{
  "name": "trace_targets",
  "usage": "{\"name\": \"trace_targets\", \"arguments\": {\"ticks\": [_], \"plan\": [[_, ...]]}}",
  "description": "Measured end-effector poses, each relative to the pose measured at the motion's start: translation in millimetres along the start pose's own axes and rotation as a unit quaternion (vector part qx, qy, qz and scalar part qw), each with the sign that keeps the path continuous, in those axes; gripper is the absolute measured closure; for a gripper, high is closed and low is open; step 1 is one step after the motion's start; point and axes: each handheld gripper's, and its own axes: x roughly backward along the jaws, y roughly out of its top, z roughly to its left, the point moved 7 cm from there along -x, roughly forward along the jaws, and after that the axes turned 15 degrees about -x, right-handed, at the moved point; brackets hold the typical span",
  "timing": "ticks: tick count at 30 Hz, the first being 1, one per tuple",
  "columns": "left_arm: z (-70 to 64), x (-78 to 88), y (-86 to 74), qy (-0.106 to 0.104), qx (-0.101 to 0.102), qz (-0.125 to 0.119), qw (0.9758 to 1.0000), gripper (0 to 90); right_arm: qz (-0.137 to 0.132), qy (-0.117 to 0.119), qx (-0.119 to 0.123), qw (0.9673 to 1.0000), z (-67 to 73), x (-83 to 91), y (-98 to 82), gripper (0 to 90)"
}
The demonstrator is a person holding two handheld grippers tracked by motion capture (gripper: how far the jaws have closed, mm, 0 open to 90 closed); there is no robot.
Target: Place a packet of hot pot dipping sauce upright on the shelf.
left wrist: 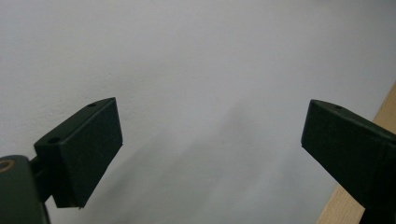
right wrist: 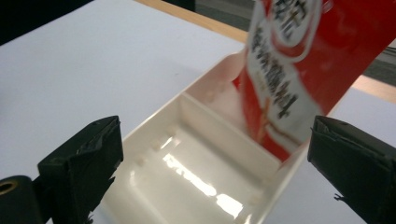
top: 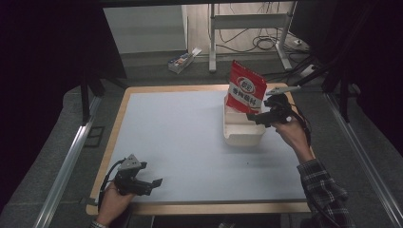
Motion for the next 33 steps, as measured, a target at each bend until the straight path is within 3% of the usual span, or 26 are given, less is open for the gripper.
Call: {"name": "trace_targets", "arguments": {"ticks": [17, 33], "plan": [[-1.3, -0.4, 0.1, 0.0, -0.003, 0.003, 1.0, 5.2, 0.003, 0.017, 0.002, 0.9998, 27.3, 30.6, -52.8, 1.6], [-2.4, -0.7, 0.7, 0.002, -0.008, 0.003, 1.0, 5.2, 0.009, 0.014, 0.008, 0.9998, 35.0, 50.7, -104.3, 0.9]]}}
